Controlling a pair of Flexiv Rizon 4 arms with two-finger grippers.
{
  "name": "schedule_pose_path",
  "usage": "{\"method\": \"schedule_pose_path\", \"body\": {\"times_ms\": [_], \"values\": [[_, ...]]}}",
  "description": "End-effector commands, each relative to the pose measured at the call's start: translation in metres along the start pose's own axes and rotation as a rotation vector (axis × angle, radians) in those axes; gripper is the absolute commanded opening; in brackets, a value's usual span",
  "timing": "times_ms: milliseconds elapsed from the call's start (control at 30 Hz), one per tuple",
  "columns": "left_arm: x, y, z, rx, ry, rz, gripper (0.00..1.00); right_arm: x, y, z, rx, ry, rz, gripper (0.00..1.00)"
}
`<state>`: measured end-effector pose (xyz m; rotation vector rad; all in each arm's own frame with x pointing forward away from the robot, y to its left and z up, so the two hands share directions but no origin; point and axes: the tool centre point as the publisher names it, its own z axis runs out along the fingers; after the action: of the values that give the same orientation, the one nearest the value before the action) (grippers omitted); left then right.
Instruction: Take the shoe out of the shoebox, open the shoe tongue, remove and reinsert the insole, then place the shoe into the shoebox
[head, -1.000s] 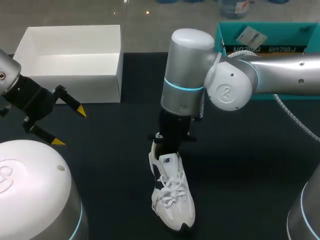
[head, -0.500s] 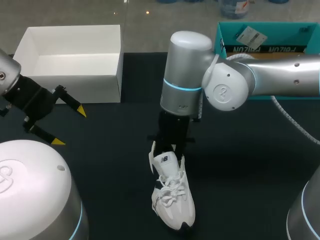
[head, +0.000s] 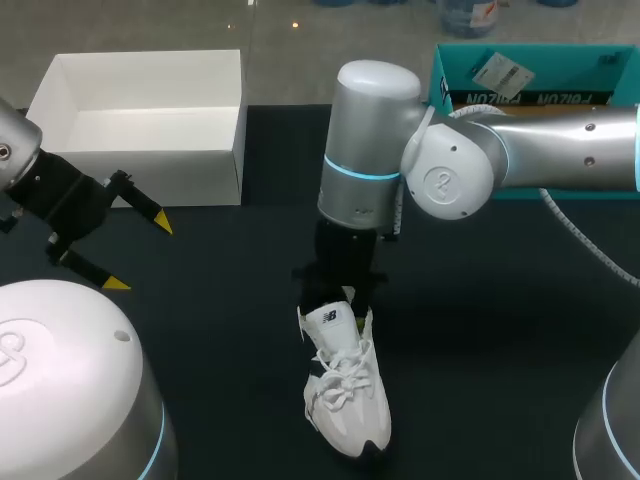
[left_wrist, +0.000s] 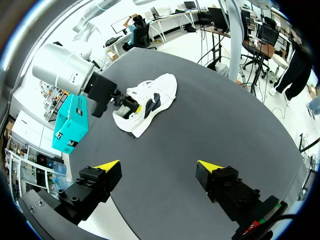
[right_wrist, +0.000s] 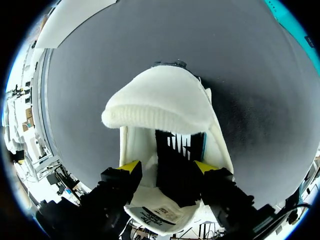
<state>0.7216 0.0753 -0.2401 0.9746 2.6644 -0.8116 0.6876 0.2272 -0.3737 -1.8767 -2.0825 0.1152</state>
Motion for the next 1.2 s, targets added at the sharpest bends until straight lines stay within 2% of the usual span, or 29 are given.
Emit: {"method": "schedule_pose_path", "body": {"times_ms": [33,133,333,467,600,633,667,700,733,767,1200], "values": [[0.0,-0.001,0.0,-0.003,0.002,0.0,1.0,0.001,-0.001,-0.013,-0.024,-0.016,-0.003,0.77],[0.0,-0.001,0.0,-0.003,0.002,0.0,1.0,0.002,0.0,-0.026,-0.053,-0.031,-0.01,0.8],[0.0,-0.001,0.0,-0.003,0.002,0.0,1.0,0.006,0.002,-0.055,-0.112,-0.064,-0.027,1.0],[0.0,-0.001,0.0,-0.003,0.002,0.0,1.0,0.007,-0.002,-0.076,-0.151,-0.083,-0.034,1.0],[0.0,-0.001,0.0,-0.003,0.002,0.0,1.0,0.008,-0.015,-0.09,-0.171,-0.073,-0.045,1.0],[0.0,-0.001,0.0,-0.003,0.002,0.0,1.0,0.008,-0.019,-0.092,-0.175,-0.068,-0.052,0.93],[0.0,-0.001,0.0,-0.003,0.002,0.0,1.0,0.009,-0.023,-0.092,-0.177,-0.06,-0.057,0.51],[0.0,-0.001,0.0,-0.003,0.002,0.0,1.0,0.008,-0.026,-0.091,-0.177,-0.054,-0.059,0.37],[0.0,-0.001,0.0,-0.003,0.002,0.0,1.0,0.009,-0.029,-0.091,-0.176,-0.053,-0.059,0.07],[0.0,-0.001,0.0,-0.003,0.002,0.0,1.0,0.009,-0.033,-0.089,-0.172,-0.051,-0.06,0.0],[0.0,-0.001,0.0,-0.003,0.002,0.0,1.0,0.013,-0.065,-0.057,-0.096,0.009,-0.04,0.0]]}}
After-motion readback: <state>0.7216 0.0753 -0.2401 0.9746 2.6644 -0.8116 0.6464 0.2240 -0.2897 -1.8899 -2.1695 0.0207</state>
